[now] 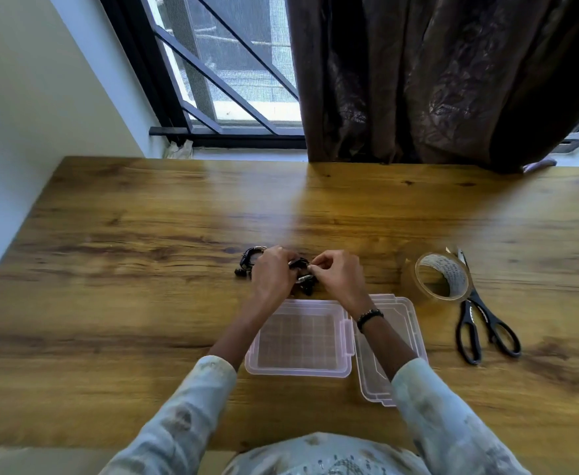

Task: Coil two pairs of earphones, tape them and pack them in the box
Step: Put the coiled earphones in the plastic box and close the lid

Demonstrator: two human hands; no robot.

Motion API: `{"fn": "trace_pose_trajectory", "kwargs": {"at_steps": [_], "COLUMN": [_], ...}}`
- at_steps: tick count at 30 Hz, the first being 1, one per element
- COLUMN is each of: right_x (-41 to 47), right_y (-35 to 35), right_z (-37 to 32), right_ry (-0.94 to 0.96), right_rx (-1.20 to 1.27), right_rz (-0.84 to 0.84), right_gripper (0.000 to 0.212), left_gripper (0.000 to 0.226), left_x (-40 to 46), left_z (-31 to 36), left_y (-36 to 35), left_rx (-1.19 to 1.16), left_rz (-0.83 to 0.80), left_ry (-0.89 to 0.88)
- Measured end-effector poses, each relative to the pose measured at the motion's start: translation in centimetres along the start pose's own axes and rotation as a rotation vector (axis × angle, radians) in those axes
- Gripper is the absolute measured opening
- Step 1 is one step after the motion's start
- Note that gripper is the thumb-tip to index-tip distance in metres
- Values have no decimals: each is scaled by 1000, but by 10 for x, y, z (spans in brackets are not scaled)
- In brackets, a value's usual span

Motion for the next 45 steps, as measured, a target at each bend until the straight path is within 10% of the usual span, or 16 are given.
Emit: {"fn": "trace_pose_trajectory", "kwargs": {"at_steps": [12,19,26,45], "right_x": [-26,-84,-110,-113], "right_y": [36,34,13,-23], "right_z": [-27,-29,-9,-9], "right_ry": [145,-106,-181,33], "right_rx": [274,666,599,105], "right_rz": [42,-442,-460,-202], "right_gripper": [17,32,24,16], "left_gripper": [18,23,16,9], "left_x": [-18,-77,-126,-133], "left_z": [16,19,6,17], "left_y": [48,74,48,32], "left_rx": [-431,-772,-885,85], "left_rz": [213,235,29,47], "left_ry": [-66,85,323,111]}}
Point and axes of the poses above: each hand's wrist, its own x-axis towards the middle knuckle, its own y-axis out of the back of the hand, z = x × y, the point moved 4 cm from there along x, towards the middle knuckle, and after that the axes turned 9 degrees about -y, right-handed, at the moved point
